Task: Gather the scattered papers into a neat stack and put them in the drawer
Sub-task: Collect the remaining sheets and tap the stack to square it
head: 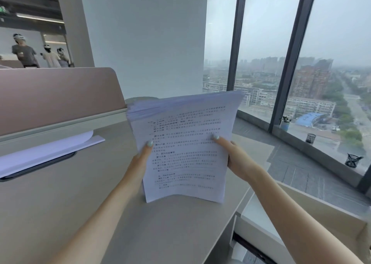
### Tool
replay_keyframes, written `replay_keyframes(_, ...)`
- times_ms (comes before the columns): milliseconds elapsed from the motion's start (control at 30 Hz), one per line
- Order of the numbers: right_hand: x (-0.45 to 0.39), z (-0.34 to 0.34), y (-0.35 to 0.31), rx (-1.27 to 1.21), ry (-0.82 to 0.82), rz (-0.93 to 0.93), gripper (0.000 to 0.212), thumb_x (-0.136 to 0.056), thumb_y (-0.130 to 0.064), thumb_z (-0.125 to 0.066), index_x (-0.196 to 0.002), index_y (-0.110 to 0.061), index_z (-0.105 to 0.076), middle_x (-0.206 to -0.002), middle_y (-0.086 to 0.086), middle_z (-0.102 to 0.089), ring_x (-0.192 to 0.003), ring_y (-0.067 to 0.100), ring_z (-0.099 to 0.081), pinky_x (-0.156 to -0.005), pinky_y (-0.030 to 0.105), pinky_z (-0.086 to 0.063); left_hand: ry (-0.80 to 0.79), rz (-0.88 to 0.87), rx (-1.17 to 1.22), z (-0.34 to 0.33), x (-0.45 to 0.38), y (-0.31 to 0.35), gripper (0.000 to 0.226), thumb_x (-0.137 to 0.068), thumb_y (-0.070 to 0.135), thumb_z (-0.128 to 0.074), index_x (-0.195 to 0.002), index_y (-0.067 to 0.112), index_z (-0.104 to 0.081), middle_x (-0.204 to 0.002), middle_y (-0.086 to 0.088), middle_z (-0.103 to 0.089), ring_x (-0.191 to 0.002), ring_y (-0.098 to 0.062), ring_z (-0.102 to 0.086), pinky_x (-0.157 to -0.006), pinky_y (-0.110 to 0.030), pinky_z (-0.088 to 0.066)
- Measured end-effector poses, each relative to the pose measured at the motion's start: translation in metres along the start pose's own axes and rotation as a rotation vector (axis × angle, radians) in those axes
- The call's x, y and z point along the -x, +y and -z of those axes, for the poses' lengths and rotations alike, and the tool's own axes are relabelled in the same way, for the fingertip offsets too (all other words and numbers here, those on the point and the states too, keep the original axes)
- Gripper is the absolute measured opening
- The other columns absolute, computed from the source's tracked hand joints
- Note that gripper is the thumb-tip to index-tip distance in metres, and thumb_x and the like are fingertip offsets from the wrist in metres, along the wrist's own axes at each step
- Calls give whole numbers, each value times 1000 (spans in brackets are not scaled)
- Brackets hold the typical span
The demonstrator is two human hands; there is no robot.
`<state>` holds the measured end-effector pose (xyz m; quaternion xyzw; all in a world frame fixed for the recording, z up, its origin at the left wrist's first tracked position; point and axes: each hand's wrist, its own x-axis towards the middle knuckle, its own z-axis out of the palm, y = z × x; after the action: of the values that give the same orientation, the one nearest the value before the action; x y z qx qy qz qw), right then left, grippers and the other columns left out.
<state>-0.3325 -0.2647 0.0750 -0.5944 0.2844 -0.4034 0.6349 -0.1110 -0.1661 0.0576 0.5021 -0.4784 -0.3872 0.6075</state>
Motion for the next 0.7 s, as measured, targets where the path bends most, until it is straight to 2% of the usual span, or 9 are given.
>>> replay_keyframes(67,4,-2,17,-26,-6,-46,34,-73,-42,-67,-101,-22,-66,-100,0,-75,-93,21,-71,-82,37,-57,-48,54,33,-5,11,-12,100,-29,92,-54,-114,40,-56,-116,16,-64,-111,-6,-57,-103,-34,-37)
replay_keyframes(100,4,-4,20,-55,-1,-48,33,-72,-39,-67,-100,-21,-67,-97,0,-76,-91,21,-72,-79,36,-58,-41,49,23,-8,13,-14,93,-39,88,-56,-117,38,-52,-118,16,-60,-114,-7,-53,-103,-31,-35)
replay_keyframes(200,1,-8,11,-126,28,-11,33,-68,-37,-68,-96,-20,-68,-93,2,-76,-88,22,-72,-76,36,-57,83,-12,-57,-13,5,-4,7,-85,41,-58,-89,35,-57,-84,29,-64,-82,6,-57,-74,-8,-44)
replay_keyframes(233,-1,-9,4,-139,35,6,34,-68,-37,-68,-97,-20,-68,-94,3,-76,-88,22,-72,-77,37,-57,78,-72,-92,-13,-1,1,10,-88,29,-57,-82,36,-57,-69,32,-66,-72,11,-58,-61,-3,-45)
replay_keyframes(300,-6,-9,-8,-151,44,44,31,-72,-37,-67,-99,-21,-66,-96,1,-76,-90,21,-72,-77,37,-56,72,-163,-153,-12,-12,9,18,-88,21,-58,-80,37,-59,-61,36,-66,-64,14,-62,-51,1,-43)
replay_keyframes(400,-8,-5,-8,-138,78,37,21,-83,-34,-63,-100,-23,-65,-95,0,-76,-90,21,-71,-77,37,-56,88,-184,-200,-12,-13,9,17,-89,22,-58,-80,36,-62,-62,36,-66,-62,18,-62,-52,0,-44)
replay_keyframes(500,-2,-3,17,-64,116,-46,13,-87,-30,-60,-96,-22,-66,-87,-2,-75,-81,18,-71,-72,35,-57,82,-111,-290,-13,-3,-21,17,-90,26,-56,-80,39,-61,-66,27,-69,-68,10,-64,-54,-4,-45)
replay_keyframes(600,5,-4,35,-39,124,-67,9,-89,-24,-59,-93,-21,-67,-85,-2,-75,-77,18,-72,-68,32,-58,65,-64,-306,-15,7,-35,20,-91,24,-54,-83,41,-59,-87,25,-62,-82,4,-59,-63,-9,-44)
replay_keyframes(700,5,-5,32,-29,107,-40,11,-88,-24,-59,-93,-19,-67,-80,-4,-77,-75,17,-73,-66,31,-59,52,-77,-227,-12,-1,-21,20,-91,21,-54,-88,40,-60,-92,23,-64,-88,4,-61,-67,-12,-47)
